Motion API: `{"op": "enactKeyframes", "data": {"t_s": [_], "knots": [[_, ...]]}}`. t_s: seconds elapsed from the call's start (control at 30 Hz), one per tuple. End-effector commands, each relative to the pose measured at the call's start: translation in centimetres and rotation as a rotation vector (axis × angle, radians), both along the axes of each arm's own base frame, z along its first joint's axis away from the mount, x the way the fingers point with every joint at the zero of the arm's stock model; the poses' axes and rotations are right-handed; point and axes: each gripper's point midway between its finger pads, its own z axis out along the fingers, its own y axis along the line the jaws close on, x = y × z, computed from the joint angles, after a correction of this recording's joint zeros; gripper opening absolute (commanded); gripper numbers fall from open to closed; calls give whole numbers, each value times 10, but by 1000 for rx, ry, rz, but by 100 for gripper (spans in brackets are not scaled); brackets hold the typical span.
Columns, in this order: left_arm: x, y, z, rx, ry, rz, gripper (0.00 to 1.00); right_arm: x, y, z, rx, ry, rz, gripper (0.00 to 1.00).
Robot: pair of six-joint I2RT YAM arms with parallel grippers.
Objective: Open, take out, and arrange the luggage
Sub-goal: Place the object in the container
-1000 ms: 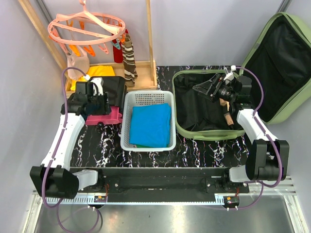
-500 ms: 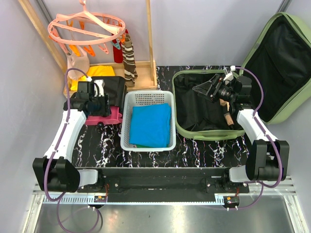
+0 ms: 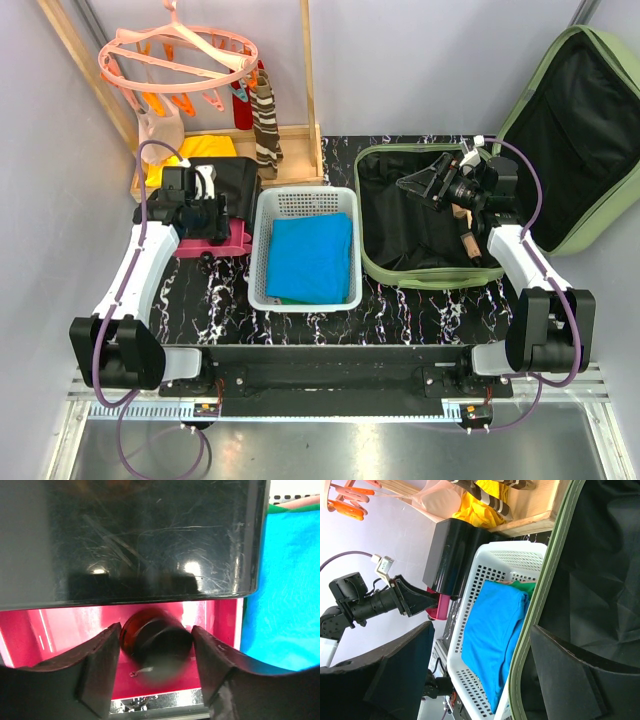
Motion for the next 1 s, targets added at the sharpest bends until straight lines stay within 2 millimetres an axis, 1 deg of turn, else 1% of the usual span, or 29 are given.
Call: {"op": "enactKeyframes", "data": {"t_s": [0.0, 0.07, 0.1, 0.17, 0.27, 0.4, 0.53, 0.6, 0.67, 0.7, 0.73, 0.77, 0.8, 0.83, 0.87, 0.9, 0.93, 0.97], "knots": [[13, 5, 12, 16, -63, 8, 69, -4, 2, 12, -11, -60, 22, 87], [15, 5, 14, 16, -73, 9, 76, -4, 2, 12, -10, -58, 20, 87], [16, 4, 14, 15, -76, 8, 77, -4, 2, 11, -11, -57, 22, 87], [18, 4, 14, 10, -74, 8, 78, -4, 2, 11, -11, -55, 21, 87], [21, 6, 21, 17, -100, 18, 78, -4, 2, 11, -11, -57, 21, 87], [28, 5, 41, 14, -175, 19, 76, -4, 2, 10, -11, -56, 22, 87], [28, -4, 63, -21, -261, -26, 73, -4, 2, 10, -12, -57, 23, 87], [25, -5, 72, -29, -304, -33, 72, -4, 2, 9, -12, -54, 23, 87], [21, -7, 73, -39, -313, -36, 69, -4, 2, 9, -12, -54, 23, 87], [17, -7, 79, -43, -333, -33, 68, -4, 2, 8, -10, -52, 22, 87], [14, -9, 79, -53, -336, -36, 68, -4, 2, 8, -11, -52, 22, 87], [9, -11, 77, -70, -329, -27, 67, -4, 2, 8, -10, -52, 22, 87], [1, -13, 82, -88, -343, -28, 67, -5, 3, 8, -9, -51, 23, 87], [-4, -14, 83, -104, -345, -18, 66, -5, 3, 7, -11, -52, 24, 86], [-11, -17, 76, -142, -323, 10, 66, -5, 2, 8, -11, -55, 22, 87], [-21, -23, 79, -179, -331, 3, 66, -5, 2, 8, -12, -53, 19, 87], [-27, -26, 74, -202, -314, 5, 66, -5, 2, 6, -11, -50, 19, 87], [-34, -28, 62, -225, -274, 22, 66, -5, 2, 6, -9, -48, 19, 87]]}}
